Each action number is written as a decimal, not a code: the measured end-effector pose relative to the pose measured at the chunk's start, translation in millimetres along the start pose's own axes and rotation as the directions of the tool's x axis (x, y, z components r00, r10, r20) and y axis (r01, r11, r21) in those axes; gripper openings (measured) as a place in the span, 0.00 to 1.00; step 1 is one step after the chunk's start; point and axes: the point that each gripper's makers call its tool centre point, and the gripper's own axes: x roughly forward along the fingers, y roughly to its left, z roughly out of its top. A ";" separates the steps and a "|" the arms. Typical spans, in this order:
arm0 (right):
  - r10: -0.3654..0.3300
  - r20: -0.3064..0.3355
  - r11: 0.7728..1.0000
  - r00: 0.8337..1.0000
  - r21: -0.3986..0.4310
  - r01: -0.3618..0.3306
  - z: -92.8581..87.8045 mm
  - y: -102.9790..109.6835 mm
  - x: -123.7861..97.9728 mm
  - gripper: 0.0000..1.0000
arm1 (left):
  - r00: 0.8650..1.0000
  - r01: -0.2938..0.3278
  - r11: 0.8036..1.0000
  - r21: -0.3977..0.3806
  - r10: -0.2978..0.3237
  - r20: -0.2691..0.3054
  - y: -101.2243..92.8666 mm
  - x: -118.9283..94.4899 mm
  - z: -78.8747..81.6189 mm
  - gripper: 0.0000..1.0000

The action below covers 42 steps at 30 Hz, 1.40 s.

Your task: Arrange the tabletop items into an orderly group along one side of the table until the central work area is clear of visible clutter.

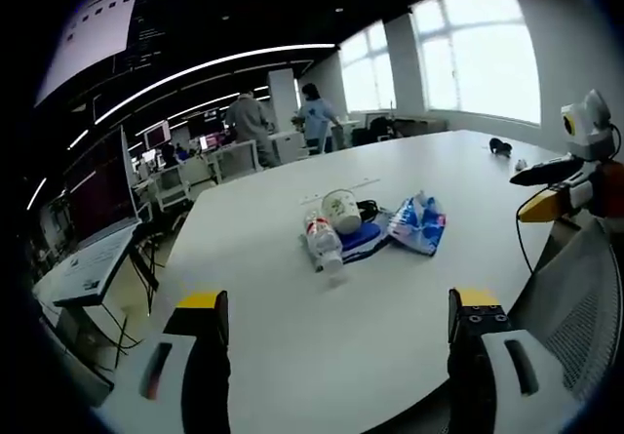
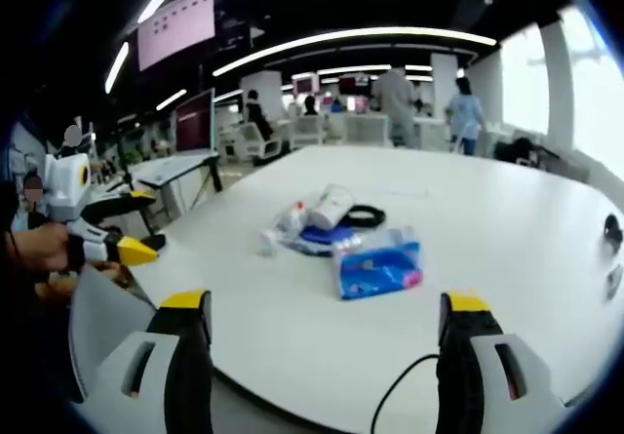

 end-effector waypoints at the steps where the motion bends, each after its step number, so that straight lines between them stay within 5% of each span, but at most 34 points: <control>1: 0.000 -0.001 1.000 1.000 -0.001 0.000 0.0 0.3 0.1 0.95 | 1.000 0.000 1.000 -0.001 0.000 -0.002 -0.1 -0.1 -0.5 0.93; 42: 0.017 -0.041 1.000 0.999 -0.013 -0.017 -15.6 5.2 2.4 0.94 | 0.999 0.003 0.997 -0.071 -0.007 -0.044 0.8 1.2 -21.6 0.91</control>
